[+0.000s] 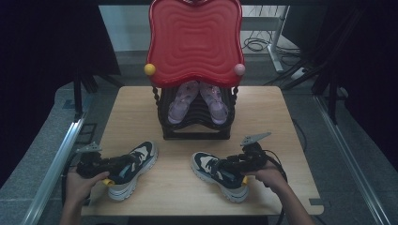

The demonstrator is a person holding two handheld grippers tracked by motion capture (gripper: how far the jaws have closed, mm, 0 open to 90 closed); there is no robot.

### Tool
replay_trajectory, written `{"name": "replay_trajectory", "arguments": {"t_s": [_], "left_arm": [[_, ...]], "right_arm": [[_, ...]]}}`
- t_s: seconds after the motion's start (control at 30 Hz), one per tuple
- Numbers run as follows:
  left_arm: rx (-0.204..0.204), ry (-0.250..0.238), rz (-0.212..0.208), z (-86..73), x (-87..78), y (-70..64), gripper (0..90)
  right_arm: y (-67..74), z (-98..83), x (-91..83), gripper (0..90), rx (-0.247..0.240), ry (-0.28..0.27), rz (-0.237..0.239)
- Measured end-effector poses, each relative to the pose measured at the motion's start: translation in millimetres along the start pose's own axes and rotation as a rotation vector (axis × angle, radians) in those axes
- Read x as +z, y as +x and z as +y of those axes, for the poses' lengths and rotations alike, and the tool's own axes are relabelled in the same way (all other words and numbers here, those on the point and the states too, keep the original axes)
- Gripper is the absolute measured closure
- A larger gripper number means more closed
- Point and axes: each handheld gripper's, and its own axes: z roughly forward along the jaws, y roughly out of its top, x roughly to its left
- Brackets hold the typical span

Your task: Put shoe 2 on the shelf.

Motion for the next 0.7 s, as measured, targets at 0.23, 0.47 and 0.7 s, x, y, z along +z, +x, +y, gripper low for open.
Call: {"name": "replay_trajectory", "arguments": {"t_s": [0.23, 0.47, 0.7], "left_arm": [[-0.001, -0.001, 0.002, 0.2, 0.1, -0.3, 67.3], [0.002, -0.006, 0.010, 0.4, -0.3, -1.7, 68.7], [0.009, -0.069, -0.019, 2.5, -5.8, -5.4, 69.7]], "right_arm": [[-2.2, -0.1, 0.7, 63.8, 0.003, -0.013, 0.007], [1.4, -1.3, -0.4, 70.4, 0.012, -0.019, -0.017], [4.0, -8.6, -6.1, 72.6, 0.024, -0.069, -0.051]]}}
